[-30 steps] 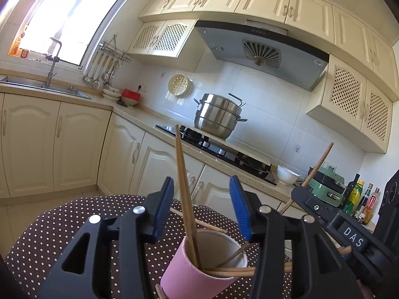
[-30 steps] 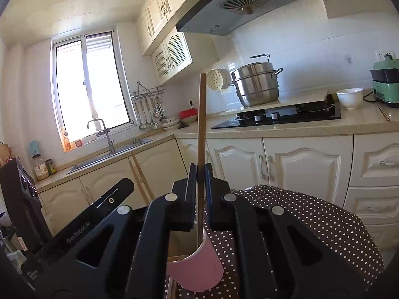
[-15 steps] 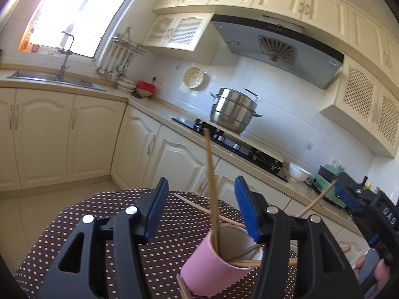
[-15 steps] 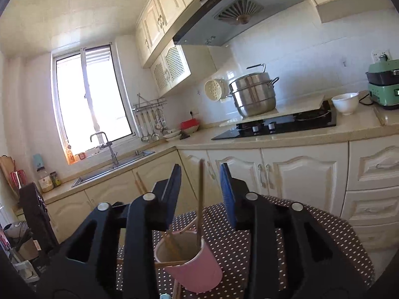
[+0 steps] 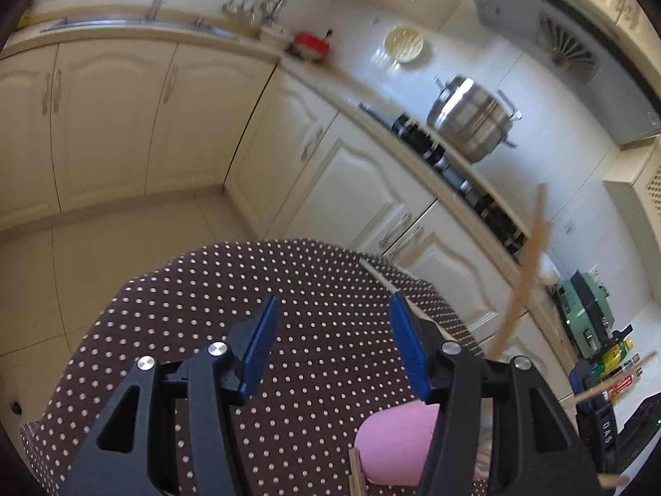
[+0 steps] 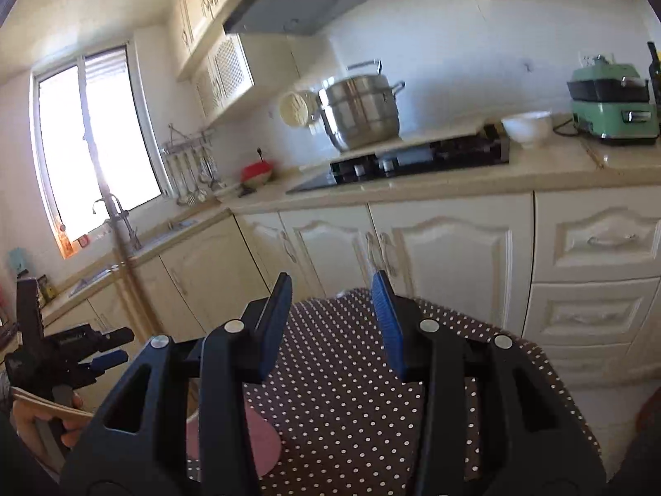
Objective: Organize utensils
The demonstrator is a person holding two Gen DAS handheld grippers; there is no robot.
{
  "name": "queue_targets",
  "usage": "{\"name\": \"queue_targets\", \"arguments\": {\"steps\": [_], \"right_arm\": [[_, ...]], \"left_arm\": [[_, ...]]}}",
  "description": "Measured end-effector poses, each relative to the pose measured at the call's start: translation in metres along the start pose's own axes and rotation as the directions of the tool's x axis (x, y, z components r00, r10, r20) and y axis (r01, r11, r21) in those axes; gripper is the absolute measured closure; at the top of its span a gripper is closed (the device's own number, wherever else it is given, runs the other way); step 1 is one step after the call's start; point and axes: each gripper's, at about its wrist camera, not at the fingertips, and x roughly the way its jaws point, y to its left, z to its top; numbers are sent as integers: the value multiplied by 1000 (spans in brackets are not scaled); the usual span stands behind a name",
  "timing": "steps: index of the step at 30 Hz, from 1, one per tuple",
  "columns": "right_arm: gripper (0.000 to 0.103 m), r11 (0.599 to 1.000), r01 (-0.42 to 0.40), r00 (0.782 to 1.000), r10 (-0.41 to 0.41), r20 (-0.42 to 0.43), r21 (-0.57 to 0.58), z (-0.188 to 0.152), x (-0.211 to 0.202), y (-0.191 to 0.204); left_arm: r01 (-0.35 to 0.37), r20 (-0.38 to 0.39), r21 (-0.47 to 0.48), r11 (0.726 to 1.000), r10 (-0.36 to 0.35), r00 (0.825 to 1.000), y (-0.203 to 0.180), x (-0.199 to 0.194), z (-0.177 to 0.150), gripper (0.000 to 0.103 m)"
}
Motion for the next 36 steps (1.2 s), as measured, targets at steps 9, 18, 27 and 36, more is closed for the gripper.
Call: {"name": "queue_targets", "arguments": {"steps": [9, 18, 27, 36], "right_arm": [[62, 999, -37, 973, 42, -225, 24, -26, 81, -5], [62, 997, -76, 958, 79, -275, 22, -34, 104, 5], [62, 998, -60, 972, 66, -224, 29, -28, 89, 1], [62, 1000, -5, 989, 5, -151, 0, -25, 50, 1]], "left_arm": [[92, -213, -27, 995, -96, 972, -11, 90, 15, 49], [177, -302, 6, 984, -167, 939, -38, 134, 13, 57], [273, -266, 11, 962, -260, 928, -51, 135, 6, 103], [260, -74, -19, 965, -261, 963, -38, 83, 9, 103]]}}
